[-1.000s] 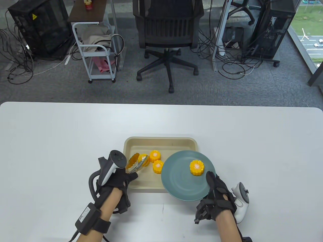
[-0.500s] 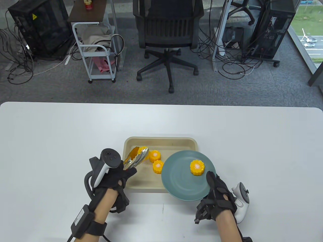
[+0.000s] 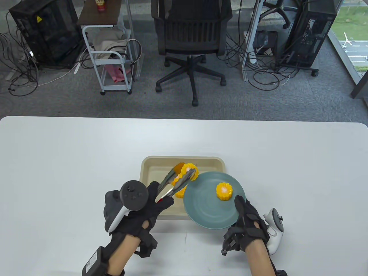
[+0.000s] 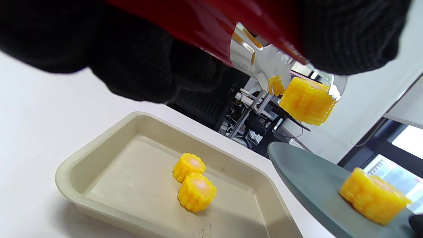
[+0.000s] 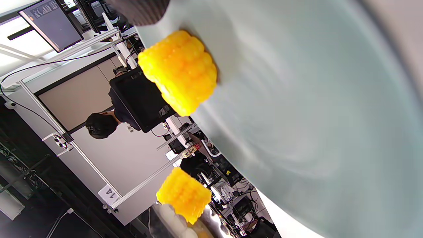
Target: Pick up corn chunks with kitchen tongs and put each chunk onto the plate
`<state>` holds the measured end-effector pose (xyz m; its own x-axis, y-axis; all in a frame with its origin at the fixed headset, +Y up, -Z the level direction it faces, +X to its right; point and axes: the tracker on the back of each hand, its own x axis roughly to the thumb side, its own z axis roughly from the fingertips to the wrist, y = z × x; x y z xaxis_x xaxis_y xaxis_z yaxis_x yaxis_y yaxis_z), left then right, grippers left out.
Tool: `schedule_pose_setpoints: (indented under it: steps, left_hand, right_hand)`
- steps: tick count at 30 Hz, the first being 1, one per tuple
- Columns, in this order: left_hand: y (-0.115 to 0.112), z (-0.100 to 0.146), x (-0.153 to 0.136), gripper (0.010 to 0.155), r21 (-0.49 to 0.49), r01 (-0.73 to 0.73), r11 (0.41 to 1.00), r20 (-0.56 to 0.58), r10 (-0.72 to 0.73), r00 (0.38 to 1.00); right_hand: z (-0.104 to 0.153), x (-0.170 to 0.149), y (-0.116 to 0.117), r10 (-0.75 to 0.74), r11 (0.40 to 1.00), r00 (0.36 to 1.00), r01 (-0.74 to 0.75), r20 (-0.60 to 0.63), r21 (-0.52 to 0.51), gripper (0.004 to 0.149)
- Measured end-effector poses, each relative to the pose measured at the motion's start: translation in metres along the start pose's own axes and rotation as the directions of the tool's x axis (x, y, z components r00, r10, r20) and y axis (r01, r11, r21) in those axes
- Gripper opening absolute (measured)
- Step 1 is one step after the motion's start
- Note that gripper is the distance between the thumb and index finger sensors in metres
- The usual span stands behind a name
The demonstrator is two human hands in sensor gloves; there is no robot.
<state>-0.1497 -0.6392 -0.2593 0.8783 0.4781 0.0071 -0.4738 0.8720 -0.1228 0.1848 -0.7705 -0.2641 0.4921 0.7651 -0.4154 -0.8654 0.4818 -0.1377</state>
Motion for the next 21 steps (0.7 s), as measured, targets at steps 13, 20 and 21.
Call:
schedule_pose_setpoints:
  steps: [13, 20, 21]
  left_hand:
    - [-0.023, 0.002, 0.019, 0.080, -0.062, 0.106, 0.992, 0.074, -0.102, 0.992]
    - [-0.029, -0.003, 0.016, 0.084, -0.074, 0.063, 0.995, 0.073, -0.057, 0.996]
    - [-0.028, -0.003, 0.014, 0.084, -0.083, 0.054, 0.995, 0.073, -0.048, 0.996]
  right_hand:
    - [-0.001, -0.002, 0.000, -0.034, 0.999, 0.999, 0.034, -0.025, 0.015, 0.055]
    - [-0.001, -0.002, 0.000, -0.021, 1.000, 1.000, 0.022, -0.019, 0.008, 0.055]
    - [-0.001, -0.002, -0.001, -0.007, 1.000, 1.000, 0.007, -0.016, -0.005, 0.055]
